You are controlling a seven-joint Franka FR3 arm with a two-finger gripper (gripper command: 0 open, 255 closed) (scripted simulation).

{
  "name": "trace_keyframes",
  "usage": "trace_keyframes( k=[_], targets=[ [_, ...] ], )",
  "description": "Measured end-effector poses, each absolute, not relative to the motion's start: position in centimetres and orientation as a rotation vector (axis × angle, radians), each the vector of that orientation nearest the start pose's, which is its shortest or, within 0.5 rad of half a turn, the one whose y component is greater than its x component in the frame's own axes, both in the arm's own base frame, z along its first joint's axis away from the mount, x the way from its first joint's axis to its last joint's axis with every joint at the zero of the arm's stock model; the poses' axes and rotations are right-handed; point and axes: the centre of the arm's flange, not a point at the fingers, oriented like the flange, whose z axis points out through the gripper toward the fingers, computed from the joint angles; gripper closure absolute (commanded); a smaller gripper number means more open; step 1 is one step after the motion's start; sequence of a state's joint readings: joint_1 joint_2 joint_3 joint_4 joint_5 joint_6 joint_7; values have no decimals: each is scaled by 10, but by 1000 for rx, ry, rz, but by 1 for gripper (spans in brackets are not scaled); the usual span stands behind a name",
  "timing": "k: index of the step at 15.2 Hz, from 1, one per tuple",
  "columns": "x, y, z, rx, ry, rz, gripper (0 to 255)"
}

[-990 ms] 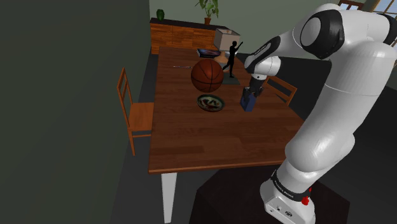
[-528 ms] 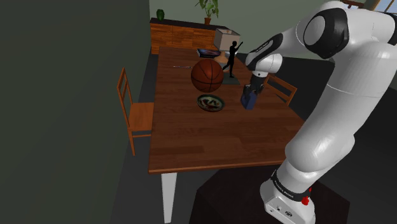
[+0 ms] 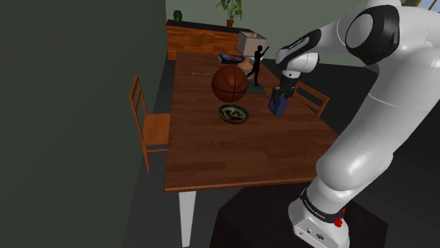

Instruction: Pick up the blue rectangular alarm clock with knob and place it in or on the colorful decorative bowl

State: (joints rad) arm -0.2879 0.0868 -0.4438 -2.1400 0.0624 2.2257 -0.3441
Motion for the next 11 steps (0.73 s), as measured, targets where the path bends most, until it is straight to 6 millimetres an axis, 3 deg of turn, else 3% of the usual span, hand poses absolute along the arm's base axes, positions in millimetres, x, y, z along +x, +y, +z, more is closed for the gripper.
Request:
trace_keyframes(
  k=[11],
  targets=[
    [414, -364, 428, -3065, 659, -20, 255]
  ],
)
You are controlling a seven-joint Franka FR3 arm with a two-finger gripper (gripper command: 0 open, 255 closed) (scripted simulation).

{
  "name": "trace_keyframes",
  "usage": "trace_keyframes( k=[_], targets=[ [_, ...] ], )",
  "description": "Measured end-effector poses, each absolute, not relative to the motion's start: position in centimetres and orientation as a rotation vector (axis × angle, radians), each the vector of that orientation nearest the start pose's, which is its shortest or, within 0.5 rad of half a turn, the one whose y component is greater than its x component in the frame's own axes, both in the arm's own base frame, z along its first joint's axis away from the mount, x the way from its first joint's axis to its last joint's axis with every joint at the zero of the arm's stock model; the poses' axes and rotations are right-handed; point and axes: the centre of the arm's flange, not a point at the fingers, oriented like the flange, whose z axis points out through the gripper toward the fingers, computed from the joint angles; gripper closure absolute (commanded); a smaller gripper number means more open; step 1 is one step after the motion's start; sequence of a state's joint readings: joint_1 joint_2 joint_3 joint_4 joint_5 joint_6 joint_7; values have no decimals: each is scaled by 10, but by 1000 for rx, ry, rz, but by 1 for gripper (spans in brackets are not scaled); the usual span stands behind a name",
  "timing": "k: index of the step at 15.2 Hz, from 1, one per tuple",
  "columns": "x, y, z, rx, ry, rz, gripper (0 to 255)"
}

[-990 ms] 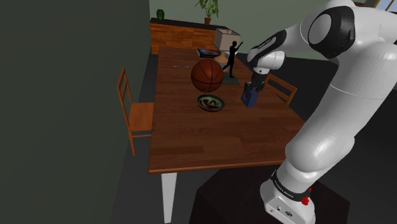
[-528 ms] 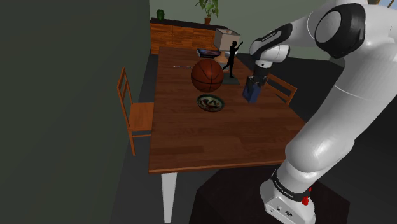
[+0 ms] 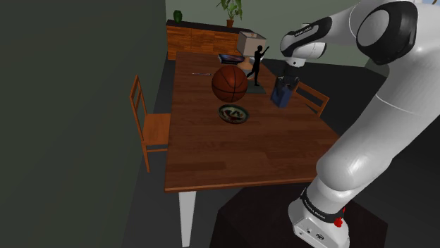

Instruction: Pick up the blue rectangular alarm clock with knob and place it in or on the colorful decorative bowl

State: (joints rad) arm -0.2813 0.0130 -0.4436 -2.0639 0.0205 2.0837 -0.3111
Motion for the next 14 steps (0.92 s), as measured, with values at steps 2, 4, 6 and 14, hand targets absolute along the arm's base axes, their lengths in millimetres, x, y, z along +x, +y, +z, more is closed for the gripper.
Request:
trace_keyframes(
  k=[2, 4, 6, 14],
  targets=[
    [417, -358, 433, -3065, 659, -20, 255],
    [431, -341, 435, -3065, 658, -21, 255],
    [443, -322, 437, -3065, 657, -20, 255],
    [500, -236, 448, -3065, 657, -21, 255]
  ],
)
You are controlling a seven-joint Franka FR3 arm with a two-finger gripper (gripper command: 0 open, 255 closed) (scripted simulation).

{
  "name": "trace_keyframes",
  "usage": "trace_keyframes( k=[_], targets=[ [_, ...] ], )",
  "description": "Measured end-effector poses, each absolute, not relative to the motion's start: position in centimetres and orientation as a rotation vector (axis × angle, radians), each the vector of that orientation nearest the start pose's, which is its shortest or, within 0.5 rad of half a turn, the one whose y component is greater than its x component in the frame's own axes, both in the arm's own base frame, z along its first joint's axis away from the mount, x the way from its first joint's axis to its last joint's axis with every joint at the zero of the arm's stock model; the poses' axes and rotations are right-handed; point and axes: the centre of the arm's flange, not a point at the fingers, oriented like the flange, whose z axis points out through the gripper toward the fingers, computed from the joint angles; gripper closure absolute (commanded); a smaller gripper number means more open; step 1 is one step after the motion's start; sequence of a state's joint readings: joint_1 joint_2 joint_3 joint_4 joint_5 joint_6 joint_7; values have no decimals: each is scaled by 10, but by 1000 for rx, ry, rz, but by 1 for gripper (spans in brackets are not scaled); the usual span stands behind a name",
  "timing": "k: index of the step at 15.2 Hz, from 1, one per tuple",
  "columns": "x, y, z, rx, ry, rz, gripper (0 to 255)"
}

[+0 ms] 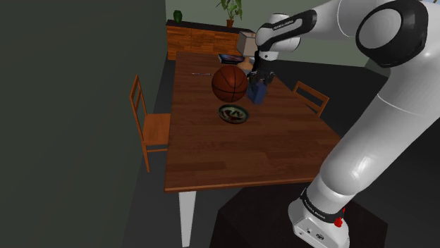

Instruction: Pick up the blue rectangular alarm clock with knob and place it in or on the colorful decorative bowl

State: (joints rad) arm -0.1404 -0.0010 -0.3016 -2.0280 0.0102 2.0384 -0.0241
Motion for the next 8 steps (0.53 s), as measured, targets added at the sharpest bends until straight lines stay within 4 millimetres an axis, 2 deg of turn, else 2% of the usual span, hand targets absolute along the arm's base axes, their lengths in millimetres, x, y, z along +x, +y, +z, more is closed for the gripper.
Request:
trace_keyframes(
  k=[6, 8],
  targets=[
    [549, -162, 447, -3065, 657, -20, 255],
    [556, -152, 443, -3065, 657, -20, 255]
  ],
)
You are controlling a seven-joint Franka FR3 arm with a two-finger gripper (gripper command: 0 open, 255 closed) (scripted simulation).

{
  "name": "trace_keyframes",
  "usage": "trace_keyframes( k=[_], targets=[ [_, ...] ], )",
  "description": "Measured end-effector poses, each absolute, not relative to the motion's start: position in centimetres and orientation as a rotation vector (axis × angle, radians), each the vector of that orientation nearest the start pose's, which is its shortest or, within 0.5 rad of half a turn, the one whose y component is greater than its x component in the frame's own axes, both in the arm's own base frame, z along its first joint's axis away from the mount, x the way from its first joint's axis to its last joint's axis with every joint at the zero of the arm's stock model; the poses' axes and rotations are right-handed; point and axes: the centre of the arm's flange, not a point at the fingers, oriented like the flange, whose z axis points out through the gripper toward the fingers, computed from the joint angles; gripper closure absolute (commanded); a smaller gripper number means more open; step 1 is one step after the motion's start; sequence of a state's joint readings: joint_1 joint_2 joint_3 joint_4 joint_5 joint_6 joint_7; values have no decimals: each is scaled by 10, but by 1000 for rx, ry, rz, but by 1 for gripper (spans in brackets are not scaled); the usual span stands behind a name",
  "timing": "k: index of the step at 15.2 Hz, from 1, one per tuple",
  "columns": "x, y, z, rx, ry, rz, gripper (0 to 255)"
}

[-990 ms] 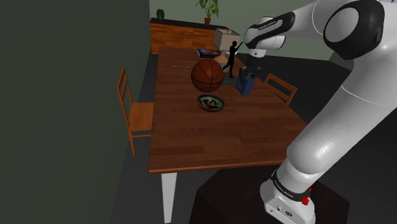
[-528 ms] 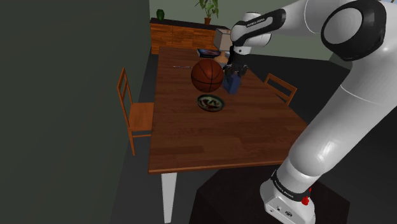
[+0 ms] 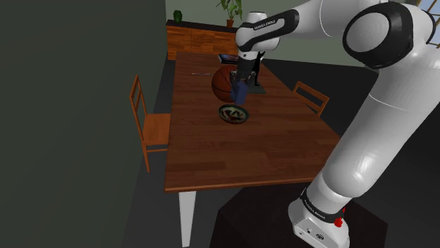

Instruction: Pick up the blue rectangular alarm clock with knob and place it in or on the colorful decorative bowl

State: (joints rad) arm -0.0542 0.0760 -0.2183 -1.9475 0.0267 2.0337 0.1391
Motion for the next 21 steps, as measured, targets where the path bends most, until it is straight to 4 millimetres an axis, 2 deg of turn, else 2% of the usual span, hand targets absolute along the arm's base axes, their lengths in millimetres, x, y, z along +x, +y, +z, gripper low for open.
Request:
trace_keyframes(
  k=[15, 21],
  targets=[
    [557, -150, 368, -3065, 659, -19, 255],
    [557, -149, 363, -3065, 659, -20, 255]
  ],
)
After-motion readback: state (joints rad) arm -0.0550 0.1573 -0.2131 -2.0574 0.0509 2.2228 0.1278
